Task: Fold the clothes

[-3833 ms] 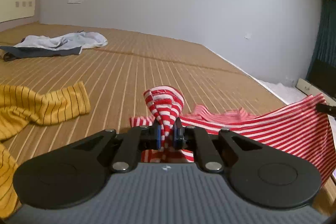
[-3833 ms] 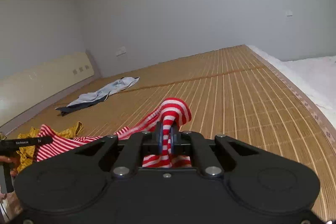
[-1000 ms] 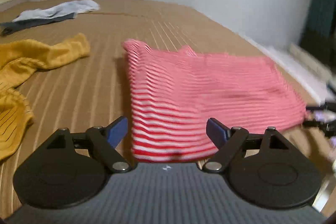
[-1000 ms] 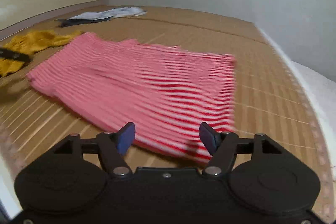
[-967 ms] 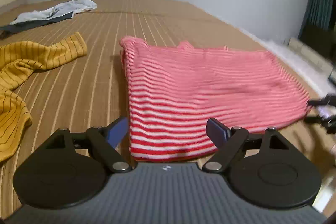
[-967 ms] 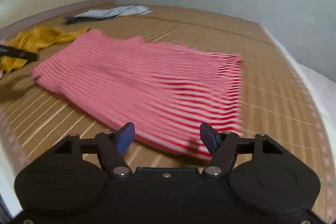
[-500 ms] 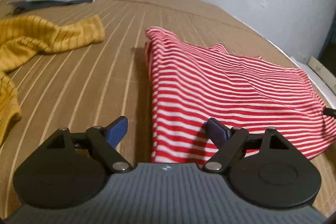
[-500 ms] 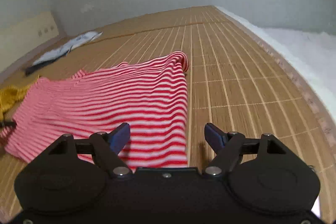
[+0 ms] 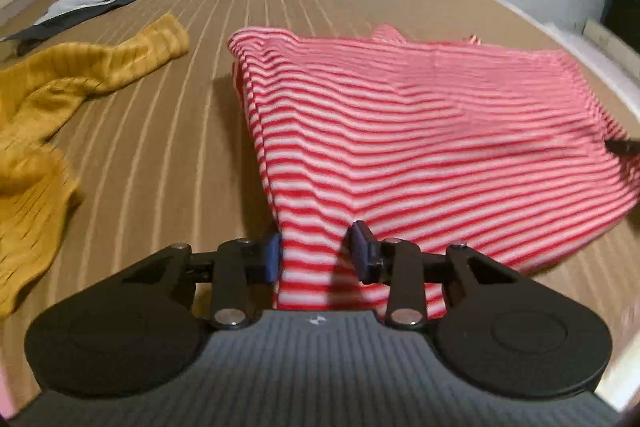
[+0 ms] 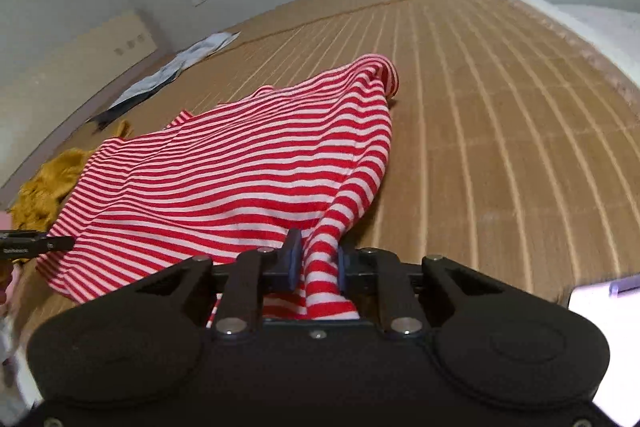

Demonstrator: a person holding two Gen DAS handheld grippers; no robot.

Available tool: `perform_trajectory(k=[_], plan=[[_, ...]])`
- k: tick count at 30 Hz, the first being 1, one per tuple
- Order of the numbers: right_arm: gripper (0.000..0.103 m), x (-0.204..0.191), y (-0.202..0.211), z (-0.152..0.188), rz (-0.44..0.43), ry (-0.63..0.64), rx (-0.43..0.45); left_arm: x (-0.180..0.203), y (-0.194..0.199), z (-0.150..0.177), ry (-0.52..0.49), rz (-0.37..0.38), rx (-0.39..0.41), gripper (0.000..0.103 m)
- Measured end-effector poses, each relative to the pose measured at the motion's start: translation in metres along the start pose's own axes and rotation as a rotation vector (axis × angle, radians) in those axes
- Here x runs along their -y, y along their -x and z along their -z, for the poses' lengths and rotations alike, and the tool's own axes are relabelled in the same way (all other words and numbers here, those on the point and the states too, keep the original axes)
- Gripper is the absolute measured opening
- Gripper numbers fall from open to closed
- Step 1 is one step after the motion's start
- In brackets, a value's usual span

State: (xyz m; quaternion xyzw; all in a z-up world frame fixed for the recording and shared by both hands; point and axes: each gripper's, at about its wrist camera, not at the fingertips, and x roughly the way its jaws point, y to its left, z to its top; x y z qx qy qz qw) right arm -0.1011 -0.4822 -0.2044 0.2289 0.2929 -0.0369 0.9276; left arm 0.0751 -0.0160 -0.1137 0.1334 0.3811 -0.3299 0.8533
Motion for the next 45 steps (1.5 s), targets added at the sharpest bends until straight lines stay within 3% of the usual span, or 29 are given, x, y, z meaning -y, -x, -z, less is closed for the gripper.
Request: perform_trajectory(k=[9,21,22,23,25,27,30,34,36,39,45], plan=[[0.018,-0.028,0.045,0.045,-0.034,0.086,-0.067,0.002,0.054,0.074,0.017,-0.005,-0.003,0.040],[0.019,-0.045,0.025,0.039,-0.027,0.213,-0.046,-0.010,0.074,0.095,0.051,0.024,0.007,0.041],[0.023,-0.045,0.025,0.036,-0.023,0.207,-0.051,-0.012,0.078,0.097,0.061,0.030,0.016,0.041],[0.036,-0.047,0.029,0.035,0.002,0.217,-0.048,-0.015,0.085,0.098,0.072,0.036,0.035,0.043],[0.051,-0.059,0.049,0.037,0.102,0.272,-0.021,-0.022,0.094,0.098,0.099,0.039,0.074,0.045],[0.051,-0.082,0.066,0.039,0.161,0.369,0.025,-0.027,0.101,0.097,0.129,0.032,0.118,0.056],[0.052,-0.130,0.077,0.045,0.079,0.483,0.061,-0.035,0.107,0.093,0.187,0.029,0.188,0.064],[0.054,-0.212,0.058,0.065,-0.210,0.590,0.061,-0.039,0.105,0.086,0.227,0.016,0.245,0.069],[0.056,-0.255,0.037,0.083,-0.314,0.667,0.035,-0.041,0.102,0.084,0.233,0.004,0.265,0.073],[0.059,-0.311,0.007,0.112,-0.383,0.813,0.013,-0.048,0.098,0.079,0.269,-0.041,0.250,0.073],[0.060,-0.371,-0.031,0.149,-0.355,0.970,0.033,-0.072,0.096,0.071,0.362,-0.053,0.270,0.076]])
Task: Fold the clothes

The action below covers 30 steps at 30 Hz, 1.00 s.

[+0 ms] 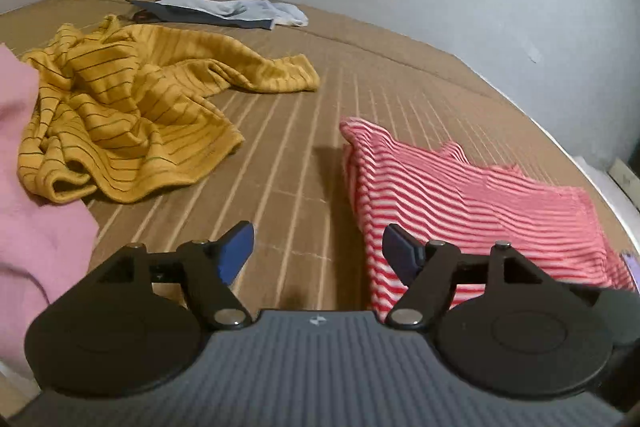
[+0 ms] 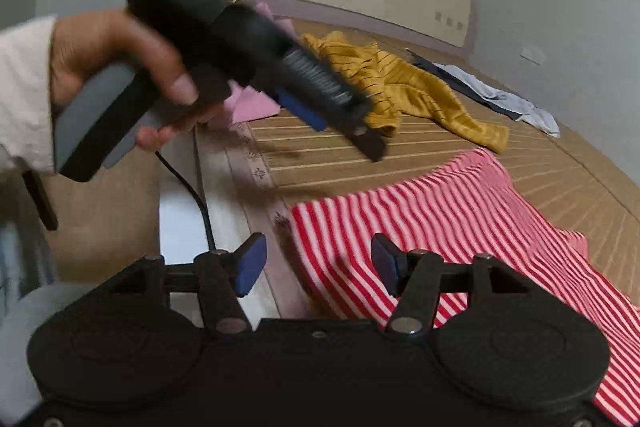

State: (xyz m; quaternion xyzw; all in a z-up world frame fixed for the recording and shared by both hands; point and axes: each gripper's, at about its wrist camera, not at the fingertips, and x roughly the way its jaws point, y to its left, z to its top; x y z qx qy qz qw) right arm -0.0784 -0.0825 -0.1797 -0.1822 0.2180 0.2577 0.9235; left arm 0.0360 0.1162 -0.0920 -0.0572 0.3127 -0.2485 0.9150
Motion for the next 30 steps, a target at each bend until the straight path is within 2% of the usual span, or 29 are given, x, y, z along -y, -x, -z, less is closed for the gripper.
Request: perform_trajectory(k=[5,12,15,17,19,24,27,30], plan=[[0.062,-0.009,-0.021,-0.001,0.058,0.014,-0.017,-0.006,0.000,-0.008,0.038,0.007,0.008,0.079],[0.060,-0.009,-0.027,0.010,0.111,0.025,-0.025,-0.003,0.002,-0.005,0.030,0.025,-0.001,0.081],[0.047,-0.011,-0.029,0.013,0.134,0.042,-0.009,-0.006,0.004,-0.004,0.037,0.036,0.006,0.081],[0.019,-0.012,-0.029,0.014,0.152,0.060,0.005,-0.009,0.005,-0.004,0.063,0.055,0.013,0.081],[0.010,-0.011,-0.025,0.014,0.173,0.079,0.023,-0.011,0.006,-0.004,0.096,0.090,0.016,0.081],[0.008,0.009,0.001,0.005,0.188,-0.026,0.133,-0.014,0.002,0.000,0.200,0.230,0.025,0.088],[0.008,0.027,0.017,0.004,0.200,-0.090,0.171,-0.012,-0.006,0.004,0.259,0.314,0.015,0.091],[0.008,0.043,0.028,0.008,0.185,-0.170,0.197,-0.005,-0.019,0.007,0.307,0.360,-0.008,0.095]])
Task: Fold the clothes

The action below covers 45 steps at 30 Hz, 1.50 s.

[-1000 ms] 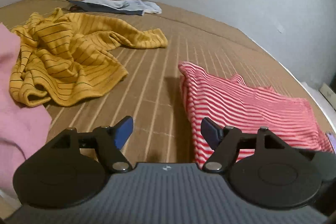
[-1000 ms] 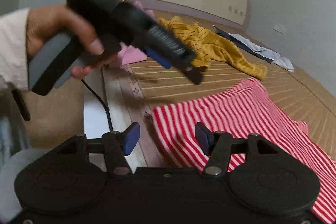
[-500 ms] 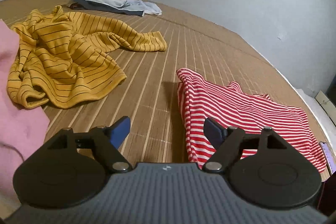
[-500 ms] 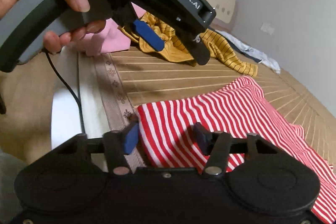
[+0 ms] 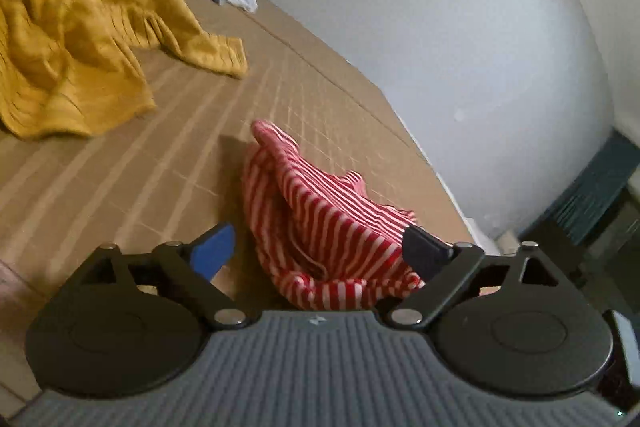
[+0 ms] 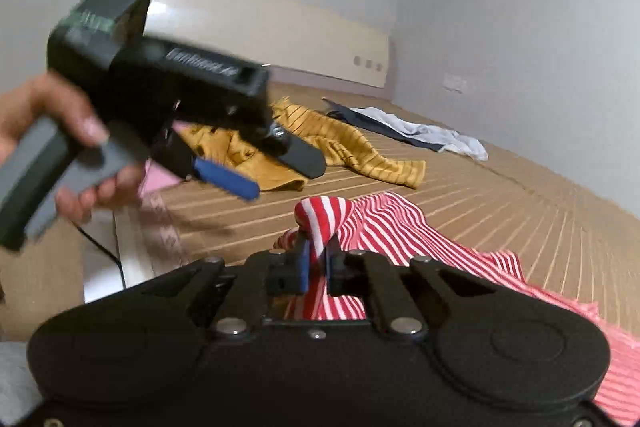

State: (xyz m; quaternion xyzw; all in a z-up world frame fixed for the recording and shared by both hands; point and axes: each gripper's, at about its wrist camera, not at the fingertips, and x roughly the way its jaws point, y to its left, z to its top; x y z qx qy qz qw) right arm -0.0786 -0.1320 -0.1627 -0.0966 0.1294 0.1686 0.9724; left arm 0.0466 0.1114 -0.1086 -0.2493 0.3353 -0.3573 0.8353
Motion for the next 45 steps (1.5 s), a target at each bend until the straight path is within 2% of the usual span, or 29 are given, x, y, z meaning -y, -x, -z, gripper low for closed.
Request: perform_trajectory(k=[10,17,19,21,24,26,28,30,31,32,34,37,41,45], plan=[[0.008,0.026,0.006,0.008,-0.057,-0.108,0.026,0.004,-0.049,0.013,0.100,-0.004,-0.060,0.096],[0.008,0.036,0.009,0.006,-0.111,-0.160,0.049,0.006,-0.064,0.012,0.091,-0.002,-0.061,0.094],[0.008,0.035,0.007,0.007,-0.120,-0.154,0.041,0.009,-0.068,0.012,0.068,-0.027,-0.071,0.082],[0.008,0.034,0.005,0.009,-0.130,-0.149,0.032,0.010,-0.071,0.012,0.053,-0.058,-0.080,0.056],[0.009,0.034,0.002,0.013,-0.147,-0.160,0.018,0.008,-0.072,0.011,0.046,-0.096,-0.078,0.037],[0.011,0.033,0.000,0.016,-0.156,-0.162,0.007,0.004,-0.071,0.010,0.055,-0.104,-0.076,0.030],[0.014,0.032,-0.001,0.017,-0.157,-0.156,-0.004,0.003,-0.070,0.008,0.049,-0.107,-0.076,0.028],[0.025,0.034,0.002,0.019,-0.161,-0.161,-0.010,0.004,-0.071,0.006,0.046,-0.104,-0.072,0.026],[0.038,0.035,0.004,0.020,-0.163,-0.166,-0.013,0.005,-0.071,0.006,0.041,-0.101,-0.071,0.026],[0.045,0.037,0.006,0.021,-0.167,-0.173,-0.017,0.007,-0.070,0.005,0.031,-0.095,-0.070,0.025],[0.046,0.045,0.011,0.024,-0.182,-0.195,-0.028,0.011,-0.069,0.004,0.014,-0.083,-0.060,0.024],[0.058,0.063,0.024,0.029,-0.204,-0.255,-0.038,0.027,-0.063,0.003,-0.041,-0.056,-0.040,0.023],[0.059,0.094,0.048,0.037,-0.169,-0.331,-0.050,0.060,-0.076,-0.001,-0.136,-0.004,-0.032,0.021],[0.059,0.128,0.079,0.045,-0.052,-0.384,-0.056,0.105,-0.103,-0.001,-0.238,0.056,-0.064,0.020]])
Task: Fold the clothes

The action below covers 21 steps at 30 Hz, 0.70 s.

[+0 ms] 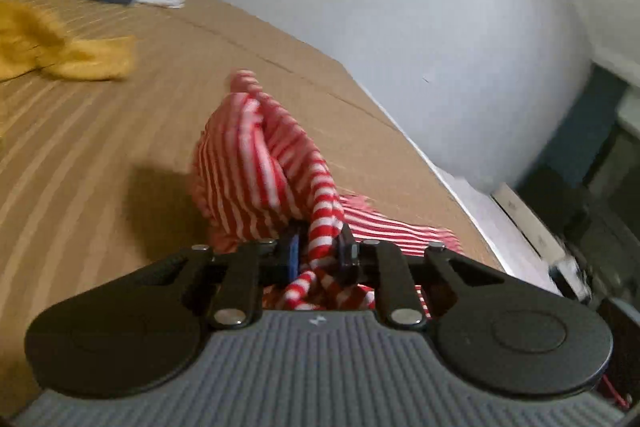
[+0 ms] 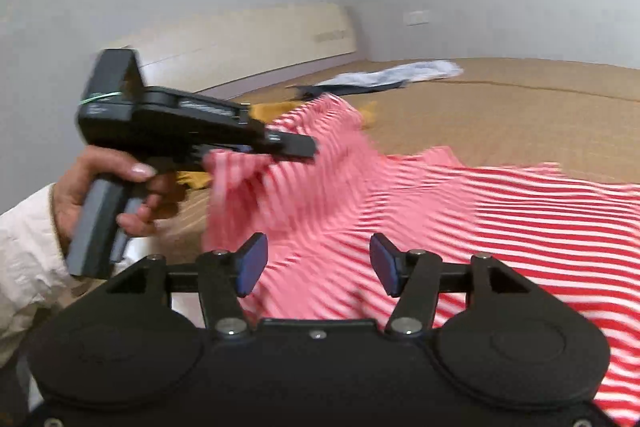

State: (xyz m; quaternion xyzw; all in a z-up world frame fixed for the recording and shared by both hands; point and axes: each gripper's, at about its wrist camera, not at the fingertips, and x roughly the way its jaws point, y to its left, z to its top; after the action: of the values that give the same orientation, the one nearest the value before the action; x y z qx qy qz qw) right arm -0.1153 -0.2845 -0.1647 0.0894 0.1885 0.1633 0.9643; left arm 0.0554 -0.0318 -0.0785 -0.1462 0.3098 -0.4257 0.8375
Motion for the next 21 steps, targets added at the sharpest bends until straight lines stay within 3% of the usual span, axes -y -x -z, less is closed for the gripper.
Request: perform_trajectory(k=[5,10,16,17,20,21], plan=[[0.059,0.041,0.046,0.000,0.165,-0.067,0.035,0.054,-0.049,0.003,-0.099,0.103,-0.091,0.014],[0.059,0.073,0.072,0.006,0.221,-0.191,0.061,0.084,-0.078,0.029,-0.259,0.073,-0.184,0.015],[0.059,0.078,0.070,0.003,0.207,-0.216,0.091,0.080,-0.027,0.024,-0.397,0.047,-0.132,0.017],[0.060,0.077,0.066,0.001,0.192,-0.221,0.096,0.077,-0.014,0.019,-0.418,0.029,-0.106,0.021],[0.066,0.080,0.045,-0.010,0.104,-0.267,0.094,0.056,0.015,0.008,-0.422,-0.056,-0.045,0.052],[0.070,0.081,0.035,-0.013,0.061,-0.292,0.090,0.049,0.021,0.007,-0.417,-0.088,-0.036,0.052]])
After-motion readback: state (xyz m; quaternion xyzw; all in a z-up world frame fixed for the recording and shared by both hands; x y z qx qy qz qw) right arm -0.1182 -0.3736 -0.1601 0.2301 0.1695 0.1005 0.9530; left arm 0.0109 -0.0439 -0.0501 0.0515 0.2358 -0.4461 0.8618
